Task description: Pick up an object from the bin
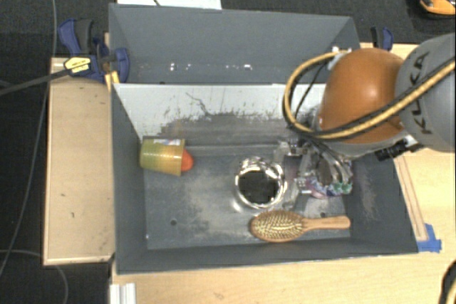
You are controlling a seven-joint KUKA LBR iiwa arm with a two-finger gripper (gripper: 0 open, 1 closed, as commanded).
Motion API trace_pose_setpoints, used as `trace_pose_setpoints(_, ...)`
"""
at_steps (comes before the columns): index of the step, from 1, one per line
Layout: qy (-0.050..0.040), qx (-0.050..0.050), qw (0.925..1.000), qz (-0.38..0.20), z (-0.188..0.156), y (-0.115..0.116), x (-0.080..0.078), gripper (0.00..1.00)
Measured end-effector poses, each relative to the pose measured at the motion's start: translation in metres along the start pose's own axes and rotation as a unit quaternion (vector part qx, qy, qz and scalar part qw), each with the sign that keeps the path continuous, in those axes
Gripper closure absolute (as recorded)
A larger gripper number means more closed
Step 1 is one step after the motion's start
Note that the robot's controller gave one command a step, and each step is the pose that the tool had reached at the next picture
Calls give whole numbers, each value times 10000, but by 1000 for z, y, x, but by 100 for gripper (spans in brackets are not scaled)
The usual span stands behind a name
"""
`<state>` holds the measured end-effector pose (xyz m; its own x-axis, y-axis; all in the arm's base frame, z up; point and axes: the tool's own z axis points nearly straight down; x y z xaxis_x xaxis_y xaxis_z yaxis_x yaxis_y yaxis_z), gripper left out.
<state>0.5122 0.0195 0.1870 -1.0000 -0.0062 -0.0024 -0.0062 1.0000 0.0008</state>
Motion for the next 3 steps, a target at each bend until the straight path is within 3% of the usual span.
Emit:
trace_pose_setpoints(1, 4, 0, 10000, -9, 120, -17, -71, 0)
trace_pose_setpoints(2, -55, -2, 9941, -1085, 116, -2, -75, 0)
trace_pose_setpoints(3, -19, -4, 9935, 1136, 116, 5, -71, 0)
